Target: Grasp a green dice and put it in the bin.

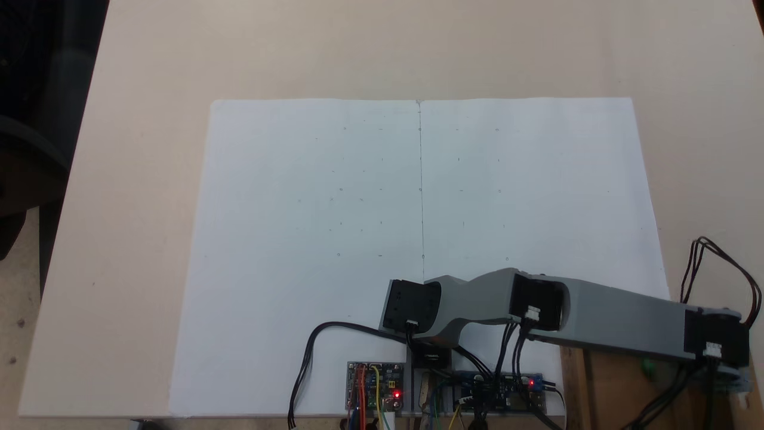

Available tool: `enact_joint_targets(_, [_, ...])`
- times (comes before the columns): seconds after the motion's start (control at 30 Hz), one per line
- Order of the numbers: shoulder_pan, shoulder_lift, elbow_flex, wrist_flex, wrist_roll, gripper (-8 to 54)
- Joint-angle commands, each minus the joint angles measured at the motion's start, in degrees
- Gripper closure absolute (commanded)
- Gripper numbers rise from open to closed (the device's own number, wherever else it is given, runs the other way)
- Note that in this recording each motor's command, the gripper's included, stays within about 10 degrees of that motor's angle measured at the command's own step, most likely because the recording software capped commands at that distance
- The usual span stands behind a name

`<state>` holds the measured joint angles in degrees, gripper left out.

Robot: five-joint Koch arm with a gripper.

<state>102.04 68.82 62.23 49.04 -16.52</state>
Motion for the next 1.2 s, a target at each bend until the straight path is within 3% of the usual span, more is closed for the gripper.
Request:
enact_joint_targets(0.0, [-1.1, 6.9, -0.9, -8.3, -0.6, 1.3])
enact_joint_targets(0.23, [-12.0, 18.1, -0.9, -16.7, 9.5, 1.3])
enact_joint_targets(0.77, [-61.8, 30.1, 4.2, -16.7, 11.7, 1.6])
enact_joint_targets(0.97, [-78.9, 31.3, 15.8, -19.4, 12.9, 1.4])
enact_joint_targets(1.17, [-90.5, 35.9, 37.4, -31.8, 13.4, 1.4])
